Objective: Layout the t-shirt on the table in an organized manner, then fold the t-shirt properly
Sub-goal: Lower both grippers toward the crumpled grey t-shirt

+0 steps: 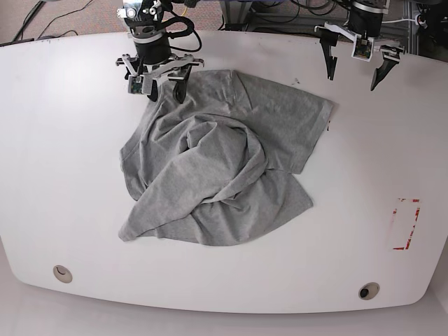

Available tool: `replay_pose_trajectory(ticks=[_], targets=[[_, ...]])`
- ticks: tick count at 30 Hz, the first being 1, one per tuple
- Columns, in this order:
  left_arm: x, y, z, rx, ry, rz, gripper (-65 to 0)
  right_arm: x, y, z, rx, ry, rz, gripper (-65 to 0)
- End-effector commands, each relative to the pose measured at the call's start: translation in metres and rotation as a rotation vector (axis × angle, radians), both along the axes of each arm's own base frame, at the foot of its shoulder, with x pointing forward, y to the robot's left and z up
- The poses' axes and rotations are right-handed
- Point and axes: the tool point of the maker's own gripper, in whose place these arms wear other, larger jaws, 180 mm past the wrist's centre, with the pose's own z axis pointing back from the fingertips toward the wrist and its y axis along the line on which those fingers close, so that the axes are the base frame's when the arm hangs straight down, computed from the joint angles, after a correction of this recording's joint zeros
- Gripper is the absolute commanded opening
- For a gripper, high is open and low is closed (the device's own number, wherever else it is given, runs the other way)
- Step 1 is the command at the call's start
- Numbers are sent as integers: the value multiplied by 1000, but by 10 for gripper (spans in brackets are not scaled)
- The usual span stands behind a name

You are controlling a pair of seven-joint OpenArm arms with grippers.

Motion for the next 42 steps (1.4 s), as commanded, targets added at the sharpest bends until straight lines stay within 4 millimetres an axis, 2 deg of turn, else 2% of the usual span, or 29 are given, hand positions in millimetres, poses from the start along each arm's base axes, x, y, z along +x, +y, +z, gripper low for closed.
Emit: replay_pose_trajectory(ticks=[1,10,18,22,30,36,42], targets=[[4,-2,11,-3,-43,-9,-140,2,-8,3,49,1,-36,-304],[9,-2,13,0,-57,-13,-140,-2,-20,3,264,28,-143,-304],[14,0,16,4,-73,-12,-140,-14,-18,4,499,75,-208,-306],[15,0,16,4,-74,-12,-140,-23,-11,4,588,100,-219,-306],[20,0,19,4,-91,-11,-140,-32,7,-4,645,170,-183,-308],[21,0,19,6,-93,-12,-140,-36,9,-16,656,202,-193,-308],[21,2,20,11,-96,-8,-140,-36,8,-18,657,207,-197,-308]])
